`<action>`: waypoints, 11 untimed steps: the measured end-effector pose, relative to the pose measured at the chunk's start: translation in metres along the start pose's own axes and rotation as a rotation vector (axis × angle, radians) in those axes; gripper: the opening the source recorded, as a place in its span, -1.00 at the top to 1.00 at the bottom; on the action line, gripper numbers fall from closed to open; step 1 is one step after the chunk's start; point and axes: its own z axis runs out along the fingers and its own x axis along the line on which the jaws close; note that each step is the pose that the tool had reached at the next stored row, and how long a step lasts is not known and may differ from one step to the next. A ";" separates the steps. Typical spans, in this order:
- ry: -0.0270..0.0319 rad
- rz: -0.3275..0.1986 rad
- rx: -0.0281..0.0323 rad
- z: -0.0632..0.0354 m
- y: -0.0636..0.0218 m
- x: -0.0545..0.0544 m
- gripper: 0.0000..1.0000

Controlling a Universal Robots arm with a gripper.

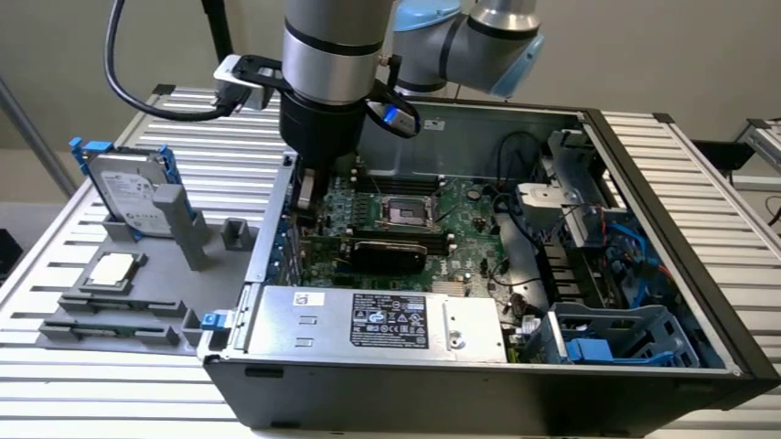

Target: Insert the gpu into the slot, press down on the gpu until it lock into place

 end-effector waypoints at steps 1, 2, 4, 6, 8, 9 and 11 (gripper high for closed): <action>0.0001 0.003 -0.0011 0.0000 0.0001 0.000 0.79; 0.0003 0.005 -0.0021 -0.0002 0.0002 0.000 0.79; 0.0013 0.008 -0.0034 -0.0009 0.0003 -0.001 0.79; 0.0028 0.010 -0.0041 -0.0010 0.0004 -0.001 0.79; 0.0051 0.012 -0.0043 -0.0010 0.0005 -0.002 0.79; 0.0060 0.014 -0.0045 -0.0010 0.0005 -0.003 0.79; 0.0079 0.016 -0.0049 -0.0010 0.0007 -0.004 0.79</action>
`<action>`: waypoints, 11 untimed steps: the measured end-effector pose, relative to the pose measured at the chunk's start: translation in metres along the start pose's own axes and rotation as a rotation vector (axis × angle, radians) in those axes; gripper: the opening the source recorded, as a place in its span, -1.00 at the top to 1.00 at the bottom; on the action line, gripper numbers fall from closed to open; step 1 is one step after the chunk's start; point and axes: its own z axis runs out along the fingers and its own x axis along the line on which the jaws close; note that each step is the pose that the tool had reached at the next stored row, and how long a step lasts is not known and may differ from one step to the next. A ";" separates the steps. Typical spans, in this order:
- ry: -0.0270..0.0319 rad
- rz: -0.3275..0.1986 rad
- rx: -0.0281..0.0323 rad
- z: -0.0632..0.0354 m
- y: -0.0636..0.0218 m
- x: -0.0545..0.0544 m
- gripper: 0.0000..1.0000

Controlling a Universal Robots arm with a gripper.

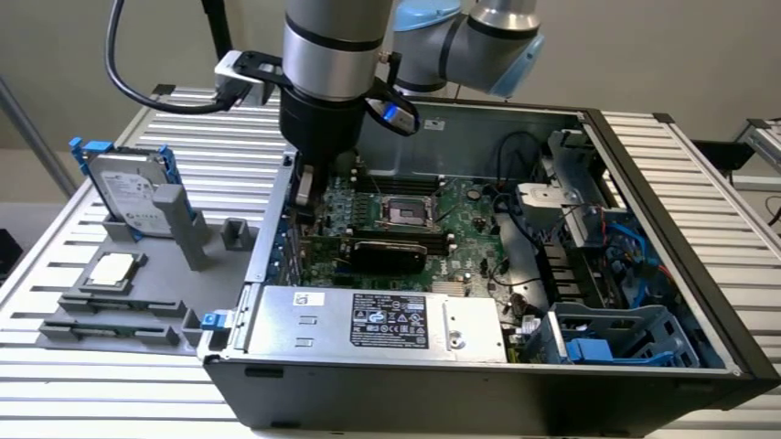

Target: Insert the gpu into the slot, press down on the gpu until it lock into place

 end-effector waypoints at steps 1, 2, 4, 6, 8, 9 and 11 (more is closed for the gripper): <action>0.0007 0.001 -0.0008 0.0000 0.0001 -0.001 0.79; 0.0018 0.003 -0.0034 0.0001 0.0003 -0.001 0.79; 0.0034 0.006 -0.0096 0.0002 0.0007 -0.001 0.79; 0.0057 0.008 -0.0152 0.0000 0.0009 -0.001 0.79; 0.0080 0.009 -0.0170 -0.0004 0.0011 -0.001 0.79; 0.0088 0.009 -0.0170 -0.0003 0.0010 -0.001 0.79; 0.0102 0.010 -0.0168 -0.0003 0.0009 -0.001 0.79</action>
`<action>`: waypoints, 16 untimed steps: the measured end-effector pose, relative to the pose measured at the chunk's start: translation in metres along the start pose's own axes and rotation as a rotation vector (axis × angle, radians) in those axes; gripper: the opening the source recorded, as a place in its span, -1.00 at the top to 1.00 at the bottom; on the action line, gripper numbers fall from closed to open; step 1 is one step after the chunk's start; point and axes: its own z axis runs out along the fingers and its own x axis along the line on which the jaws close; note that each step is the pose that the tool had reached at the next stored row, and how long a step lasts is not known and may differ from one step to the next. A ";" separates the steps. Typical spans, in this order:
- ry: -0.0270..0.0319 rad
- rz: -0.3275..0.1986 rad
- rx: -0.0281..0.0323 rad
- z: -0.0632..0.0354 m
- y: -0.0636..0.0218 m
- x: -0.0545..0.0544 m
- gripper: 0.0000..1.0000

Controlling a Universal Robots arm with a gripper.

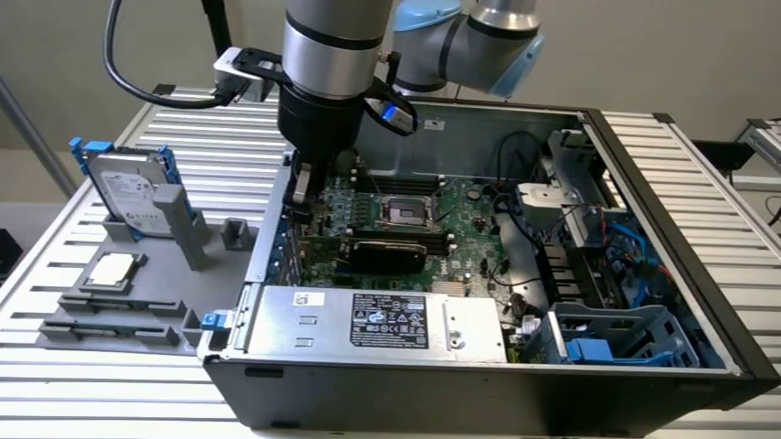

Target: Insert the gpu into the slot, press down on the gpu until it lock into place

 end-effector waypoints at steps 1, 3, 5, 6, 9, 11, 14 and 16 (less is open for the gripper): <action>0.0006 0.000 0.0000 0.0001 -0.0001 0.000 0.79; 0.0014 0.001 0.0000 0.0010 -0.0002 0.000 0.79; 0.0017 0.002 0.0001 0.0021 -0.0004 0.000 0.79; 0.0020 0.002 0.0001 0.0024 -0.0004 0.000 0.79; 0.0022 0.003 0.0002 0.0027 -0.0004 0.000 0.79; 0.0017 0.003 0.0003 0.0023 -0.0004 -0.001 0.79; 0.0036 0.004 0.0005 -0.0010 -0.0019 -0.001 0.79; 0.0034 0.004 0.0020 -0.0035 -0.0038 -0.001 0.79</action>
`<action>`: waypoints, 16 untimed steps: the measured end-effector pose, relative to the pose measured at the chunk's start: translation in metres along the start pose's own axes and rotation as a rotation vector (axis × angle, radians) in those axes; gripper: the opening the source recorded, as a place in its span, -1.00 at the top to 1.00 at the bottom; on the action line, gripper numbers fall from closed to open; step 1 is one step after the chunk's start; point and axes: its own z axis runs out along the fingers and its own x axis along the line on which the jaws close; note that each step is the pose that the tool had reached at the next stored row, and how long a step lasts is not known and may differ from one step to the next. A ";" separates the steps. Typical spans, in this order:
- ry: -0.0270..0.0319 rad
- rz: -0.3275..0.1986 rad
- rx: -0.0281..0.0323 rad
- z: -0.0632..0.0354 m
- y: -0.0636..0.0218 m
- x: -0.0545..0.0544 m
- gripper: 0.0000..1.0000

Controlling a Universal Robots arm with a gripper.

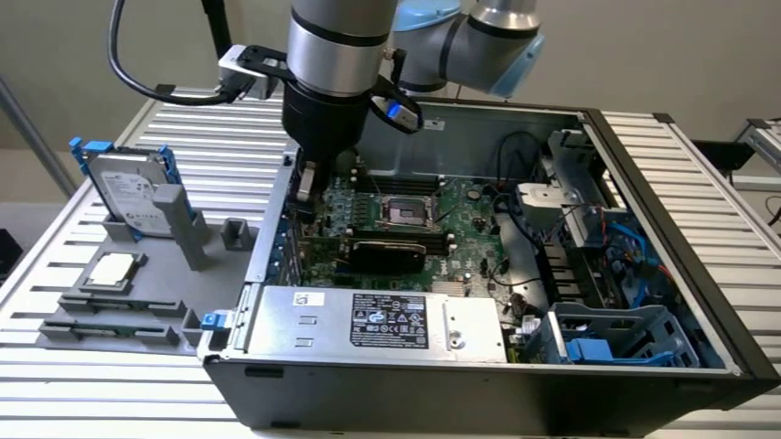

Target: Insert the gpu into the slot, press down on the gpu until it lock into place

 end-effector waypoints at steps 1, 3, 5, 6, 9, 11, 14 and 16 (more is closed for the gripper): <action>-0.0003 0.000 0.0027 -0.0007 -0.0017 0.000 0.79; -0.0012 0.000 0.0129 -0.0019 -0.0055 -0.001 0.79; -0.0032 -0.001 0.0323 -0.0024 -0.0081 -0.001 0.79; -0.0046 -0.001 0.0454 -0.0027 -0.0092 -0.001 0.79; -0.0096 -0.002 0.0932 -0.0032 -0.0120 -0.001 0.79; -0.0131 -0.003 0.1265 -0.0036 -0.0139 -0.002 0.79; -0.0167 -0.003 0.1600 -0.0044 -0.0182 -0.002 0.79; -0.0174 -0.003 0.1663 -0.0061 -0.0232 -0.002 0.79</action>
